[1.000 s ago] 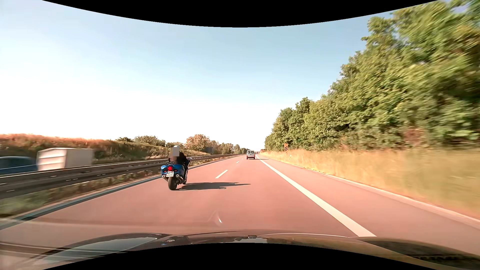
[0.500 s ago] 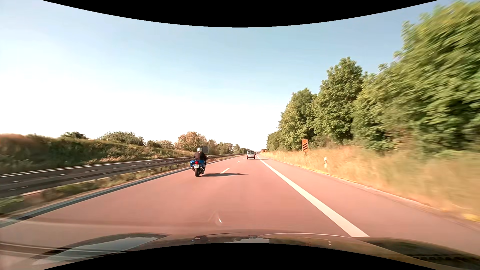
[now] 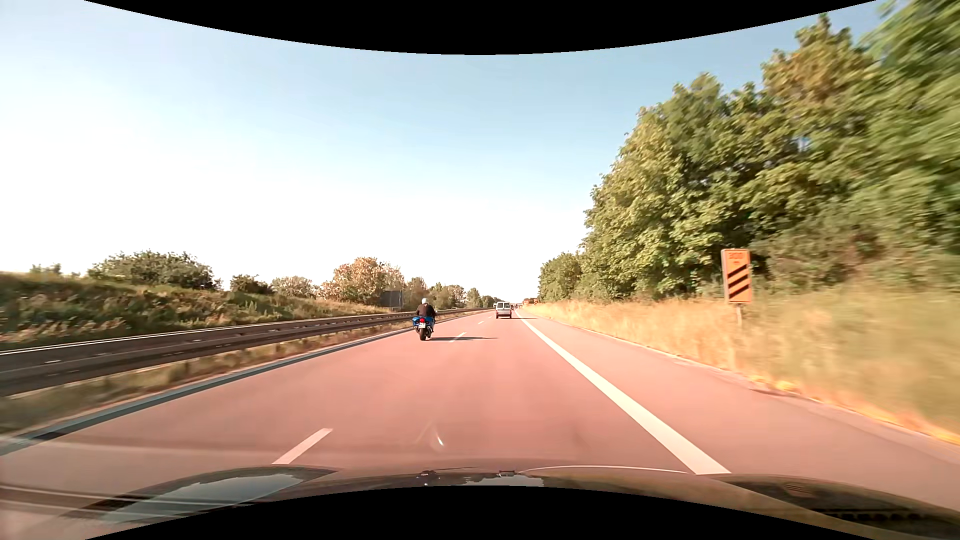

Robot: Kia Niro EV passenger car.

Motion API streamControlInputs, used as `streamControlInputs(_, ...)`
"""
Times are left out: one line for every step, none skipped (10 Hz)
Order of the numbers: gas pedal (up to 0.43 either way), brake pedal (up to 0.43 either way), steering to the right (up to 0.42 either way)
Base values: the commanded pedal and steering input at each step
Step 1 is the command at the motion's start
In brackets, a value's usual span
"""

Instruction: Follow the waypoints while adhering to traffic rules and regulations

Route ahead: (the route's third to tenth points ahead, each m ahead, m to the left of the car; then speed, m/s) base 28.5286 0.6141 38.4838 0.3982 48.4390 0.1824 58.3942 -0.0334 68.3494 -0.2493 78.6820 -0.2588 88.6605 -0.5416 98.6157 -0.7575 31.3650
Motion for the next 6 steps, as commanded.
streamControlInputs(0.378,0.006,-0.003)
streamControlInputs(0.378,0.006,-0.003)
streamControlInputs(0.378,0.006,-0.003)
streamControlInputs(0.378,0.006,-0.003)
streamControlInputs(0.378,0.006,-0.001)
streamControlInputs(0.378,0.006,0.000)
